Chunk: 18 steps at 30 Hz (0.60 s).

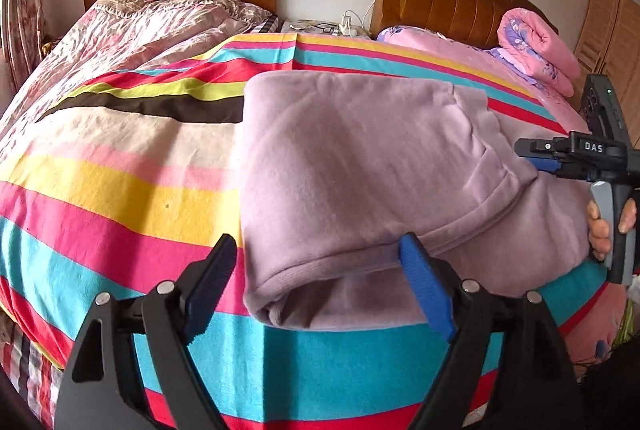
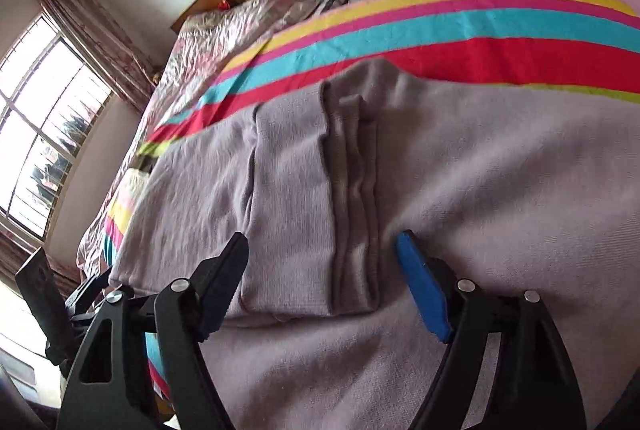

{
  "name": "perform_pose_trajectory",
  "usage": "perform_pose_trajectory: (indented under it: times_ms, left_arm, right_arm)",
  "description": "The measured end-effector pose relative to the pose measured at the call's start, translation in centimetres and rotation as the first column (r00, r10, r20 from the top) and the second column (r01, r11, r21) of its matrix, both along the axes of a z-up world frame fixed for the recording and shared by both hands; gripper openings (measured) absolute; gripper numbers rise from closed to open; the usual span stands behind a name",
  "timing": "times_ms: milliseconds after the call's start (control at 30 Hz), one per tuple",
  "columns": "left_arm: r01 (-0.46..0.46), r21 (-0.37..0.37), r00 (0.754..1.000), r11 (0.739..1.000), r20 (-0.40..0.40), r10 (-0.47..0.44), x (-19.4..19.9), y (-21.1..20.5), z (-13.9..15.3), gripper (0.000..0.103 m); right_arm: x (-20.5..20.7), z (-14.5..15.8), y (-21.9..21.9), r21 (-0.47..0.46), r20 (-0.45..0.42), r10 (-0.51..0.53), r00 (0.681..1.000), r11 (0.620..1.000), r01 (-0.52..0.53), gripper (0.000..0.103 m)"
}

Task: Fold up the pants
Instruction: 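Grasp the folded end with the right tool, fold it over again, release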

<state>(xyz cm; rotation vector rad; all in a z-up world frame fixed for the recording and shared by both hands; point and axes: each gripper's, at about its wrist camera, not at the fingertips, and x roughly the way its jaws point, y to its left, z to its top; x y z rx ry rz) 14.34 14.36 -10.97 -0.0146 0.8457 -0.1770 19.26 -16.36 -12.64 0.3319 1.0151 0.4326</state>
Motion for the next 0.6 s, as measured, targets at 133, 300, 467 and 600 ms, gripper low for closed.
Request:
perform_pose_trajectory:
  times_ms: [133, 300, 467, 600]
  left_arm:
    - [-0.02, 0.067, 1.0, 0.998, 0.007, 0.019, 0.3, 0.5, -1.0, 0.093]
    - [-0.017, 0.036, 1.0, 0.999, 0.005, 0.017, -0.2, 1.3, -1.2, 0.094]
    - [-0.008, 0.045, 1.0, 0.999, 0.016, 0.007, -0.9, 1.7, -0.8, 0.094]
    - [-0.04, 0.037, 0.999, 0.999, 0.01, 0.04, -1.7, 2.8, -1.0, 0.095]
  right_arm:
    - [-1.0, 0.5, 1.3, -0.048, -0.067, 0.08, 0.995, 0.995, -0.083, 0.065]
    - [-1.4, -0.5, 0.6, 0.092, -0.083, 0.072, 0.994, 0.994, -0.064, 0.053]
    - [0.6, -1.3, 0.7, 0.157, -0.088, 0.003, 0.996, 0.987, 0.011, 0.046]
    - [-0.4, -1.2, 1.5, 0.13, -0.095, 0.051, 0.994, 0.991, -0.038, 0.023]
